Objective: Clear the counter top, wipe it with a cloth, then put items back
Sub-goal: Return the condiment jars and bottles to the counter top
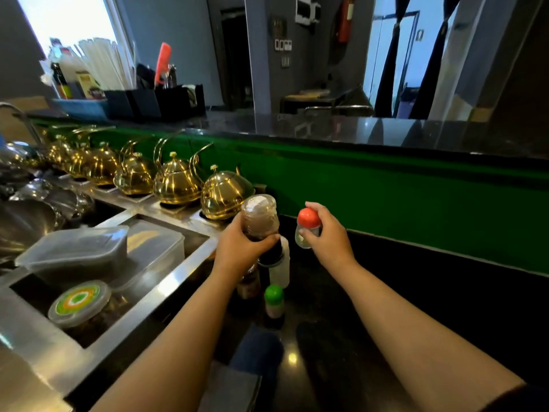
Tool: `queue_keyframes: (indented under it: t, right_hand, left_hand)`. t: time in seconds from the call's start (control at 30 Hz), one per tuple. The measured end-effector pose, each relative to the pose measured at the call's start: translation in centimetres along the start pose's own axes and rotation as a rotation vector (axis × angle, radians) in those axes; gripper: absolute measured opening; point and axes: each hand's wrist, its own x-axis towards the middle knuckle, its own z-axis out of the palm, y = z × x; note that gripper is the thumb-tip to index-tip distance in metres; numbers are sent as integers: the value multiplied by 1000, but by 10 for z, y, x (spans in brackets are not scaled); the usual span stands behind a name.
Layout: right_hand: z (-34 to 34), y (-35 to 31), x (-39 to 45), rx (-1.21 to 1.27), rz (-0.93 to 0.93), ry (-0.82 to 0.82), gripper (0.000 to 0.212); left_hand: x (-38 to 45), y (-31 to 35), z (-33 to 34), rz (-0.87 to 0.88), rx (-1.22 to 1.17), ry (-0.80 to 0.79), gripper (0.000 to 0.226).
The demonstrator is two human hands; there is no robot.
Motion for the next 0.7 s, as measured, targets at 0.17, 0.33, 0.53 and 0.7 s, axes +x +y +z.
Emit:
queue_keyframes:
  t: [0.17,0.33,0.53,0.7]
  right_hand:
    - [-16,-57,73,17,-112,88,54]
    - [-27,-103,154,-9,-156,141,52]
    - [-14,-110,241,-62,-119,183,47]
    - [7,-95,293,-59,-51,199,48]
  left_hand:
    - [81,40,-31,72,-11,52,53]
    - [173,74,-50,134,11,101,48]
    - [276,85,-47,141,25,145,67]
    - [340,73,-30,149,-7,143,61]
